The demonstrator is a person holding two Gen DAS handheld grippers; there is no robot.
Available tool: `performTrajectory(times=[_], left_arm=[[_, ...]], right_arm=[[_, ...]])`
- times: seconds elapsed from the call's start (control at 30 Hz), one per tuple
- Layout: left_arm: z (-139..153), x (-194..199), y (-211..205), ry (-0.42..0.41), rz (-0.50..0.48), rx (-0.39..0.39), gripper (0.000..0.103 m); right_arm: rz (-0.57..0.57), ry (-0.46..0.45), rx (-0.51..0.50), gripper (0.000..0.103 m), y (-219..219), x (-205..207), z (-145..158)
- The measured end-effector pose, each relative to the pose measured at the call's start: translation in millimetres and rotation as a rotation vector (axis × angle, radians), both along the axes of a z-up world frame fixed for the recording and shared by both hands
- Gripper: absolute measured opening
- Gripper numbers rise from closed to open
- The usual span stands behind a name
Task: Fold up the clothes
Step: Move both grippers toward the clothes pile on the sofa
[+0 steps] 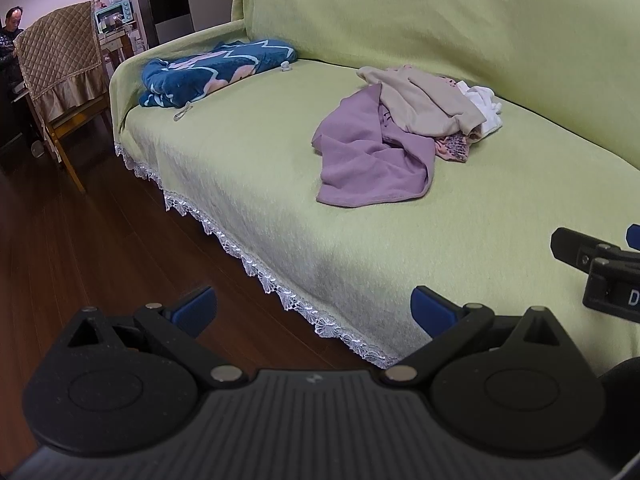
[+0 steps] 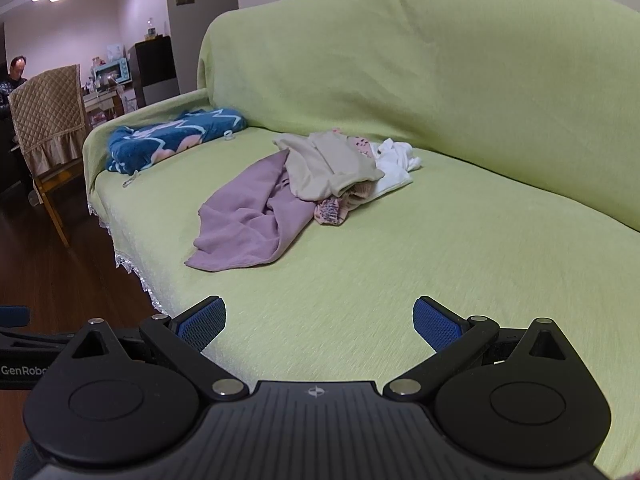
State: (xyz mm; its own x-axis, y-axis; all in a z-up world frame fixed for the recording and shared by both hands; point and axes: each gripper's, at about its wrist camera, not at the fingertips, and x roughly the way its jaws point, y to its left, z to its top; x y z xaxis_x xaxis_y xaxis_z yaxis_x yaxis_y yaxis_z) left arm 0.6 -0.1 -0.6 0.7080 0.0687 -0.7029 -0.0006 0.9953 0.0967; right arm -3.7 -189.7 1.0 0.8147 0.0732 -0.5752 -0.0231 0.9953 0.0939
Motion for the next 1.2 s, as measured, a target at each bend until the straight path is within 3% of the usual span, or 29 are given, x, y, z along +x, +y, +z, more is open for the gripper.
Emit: performTrajectory(times=[0.57,1.2], left_arm=[[-6.0,14.8,3.7,0.011,0.002,0.005,0.102],[-35.2,80.8,8.2,0.048,-0.035,-0.011,0.102]], right_arm=[[0.018,-0.014,-0.025,0.103,-1.5,27.6,3.5],[0.014,0.031,-0.065,0.103,-6.3,87.6,-19.5]])
